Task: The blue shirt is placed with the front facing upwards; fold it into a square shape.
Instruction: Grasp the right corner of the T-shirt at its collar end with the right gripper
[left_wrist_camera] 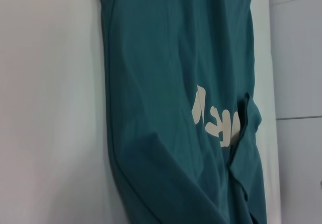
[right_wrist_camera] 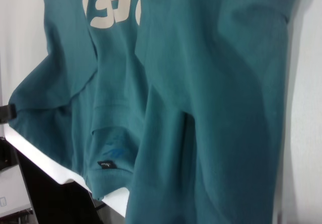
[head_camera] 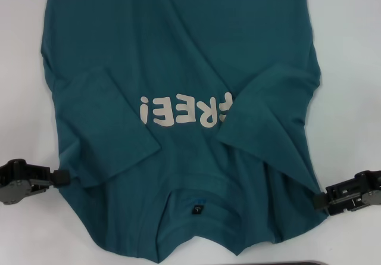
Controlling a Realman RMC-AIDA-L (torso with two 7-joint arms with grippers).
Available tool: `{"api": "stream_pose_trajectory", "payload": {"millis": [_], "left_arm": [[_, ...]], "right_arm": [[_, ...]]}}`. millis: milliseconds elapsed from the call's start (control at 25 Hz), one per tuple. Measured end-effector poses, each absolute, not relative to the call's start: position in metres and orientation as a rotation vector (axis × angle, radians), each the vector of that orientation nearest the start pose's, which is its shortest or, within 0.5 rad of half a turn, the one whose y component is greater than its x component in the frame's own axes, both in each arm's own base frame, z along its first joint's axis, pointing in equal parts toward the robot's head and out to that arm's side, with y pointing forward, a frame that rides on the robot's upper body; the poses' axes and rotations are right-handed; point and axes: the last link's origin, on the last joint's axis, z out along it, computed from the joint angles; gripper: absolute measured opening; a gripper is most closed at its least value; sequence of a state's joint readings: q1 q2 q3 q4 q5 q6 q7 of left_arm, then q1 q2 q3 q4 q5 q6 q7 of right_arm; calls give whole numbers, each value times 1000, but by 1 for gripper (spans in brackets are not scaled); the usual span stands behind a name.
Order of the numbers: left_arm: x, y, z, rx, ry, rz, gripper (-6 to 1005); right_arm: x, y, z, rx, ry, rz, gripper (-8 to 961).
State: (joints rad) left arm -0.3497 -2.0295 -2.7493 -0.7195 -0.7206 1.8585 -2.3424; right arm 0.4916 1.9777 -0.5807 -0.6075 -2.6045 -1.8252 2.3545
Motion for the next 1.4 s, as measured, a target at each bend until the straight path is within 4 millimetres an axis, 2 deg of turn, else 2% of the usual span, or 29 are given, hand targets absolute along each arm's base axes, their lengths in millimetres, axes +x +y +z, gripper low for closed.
{"api": "stream_pose_trajectory", "payload": {"millis": [520, 880, 1240, 1400], "left_arm": [[-346, 229, 36, 2084, 2237, 547, 0], [-345, 230, 35, 2085, 2231, 546, 0], [-344, 231, 35, 2086, 2224, 551, 0], [-343, 230, 35, 2084, 2222, 551, 0]], "right_arm": [[331, 252, 5, -2366, 2315, -15, 636], [327, 258, 5, -2368, 2292, 27, 631], [327, 257, 3, -2397, 2269, -27, 626], [328, 257, 4, -2389, 2271, -29, 499]]}}
